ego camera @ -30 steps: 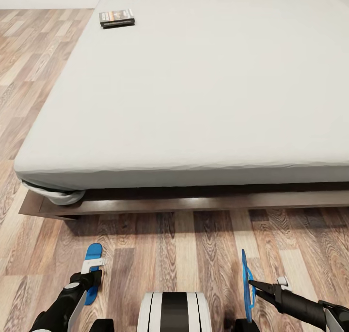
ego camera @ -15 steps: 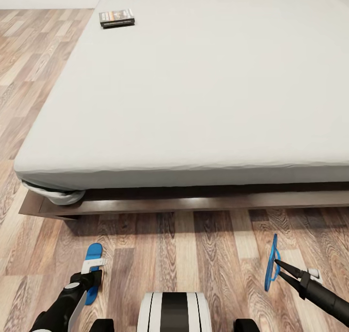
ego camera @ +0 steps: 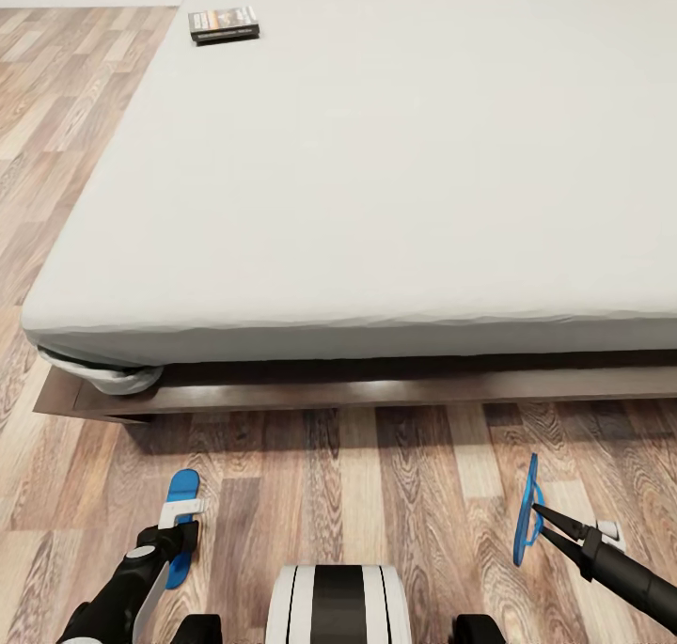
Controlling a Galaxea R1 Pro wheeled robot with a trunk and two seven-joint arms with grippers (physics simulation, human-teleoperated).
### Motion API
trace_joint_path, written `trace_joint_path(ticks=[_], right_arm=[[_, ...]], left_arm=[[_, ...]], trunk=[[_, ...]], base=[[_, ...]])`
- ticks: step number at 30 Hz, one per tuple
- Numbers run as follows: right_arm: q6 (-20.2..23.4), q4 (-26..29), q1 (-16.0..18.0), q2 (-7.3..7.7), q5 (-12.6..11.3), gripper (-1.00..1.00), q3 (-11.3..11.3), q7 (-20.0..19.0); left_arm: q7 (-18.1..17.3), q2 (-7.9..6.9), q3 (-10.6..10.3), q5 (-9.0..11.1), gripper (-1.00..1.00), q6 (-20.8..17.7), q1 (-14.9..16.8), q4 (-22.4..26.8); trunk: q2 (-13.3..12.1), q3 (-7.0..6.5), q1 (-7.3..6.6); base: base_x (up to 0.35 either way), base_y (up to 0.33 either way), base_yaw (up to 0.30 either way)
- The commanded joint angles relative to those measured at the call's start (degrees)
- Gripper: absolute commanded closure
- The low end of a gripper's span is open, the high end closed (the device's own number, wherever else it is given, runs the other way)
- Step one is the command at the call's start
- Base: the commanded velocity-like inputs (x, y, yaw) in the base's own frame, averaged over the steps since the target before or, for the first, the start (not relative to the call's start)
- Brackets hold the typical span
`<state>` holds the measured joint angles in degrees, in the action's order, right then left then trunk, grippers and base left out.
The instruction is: In the bedroom, move the book from the bed onto either nightstand, and place the two sandals side by side next to the bed.
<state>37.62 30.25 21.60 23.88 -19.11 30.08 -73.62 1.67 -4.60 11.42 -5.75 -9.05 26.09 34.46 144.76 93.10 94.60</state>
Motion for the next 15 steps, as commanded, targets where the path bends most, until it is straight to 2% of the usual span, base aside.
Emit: trace_joint_path(ticks=[1,15], right_arm=[[0.46,-0.02,0.02,0.00,-0.14,1.00,0.07,-0.12],[0.44,-0.02,0.02,-0.03,-0.14,1.00,0.07,-0.11]], left_arm=[[0.00,0.03,0.09,-0.58,1.00,-0.27,-0.07,-0.43],[0.03,0.02,0.09,-0.56,1.00,-0.27,-0.07,-0.40]], trunk=[[0.01,0.04,0.02],[0.01,0.04,0.02]], base=[[0.000,0.000,0.000],[0.000,0.000,0.000]])
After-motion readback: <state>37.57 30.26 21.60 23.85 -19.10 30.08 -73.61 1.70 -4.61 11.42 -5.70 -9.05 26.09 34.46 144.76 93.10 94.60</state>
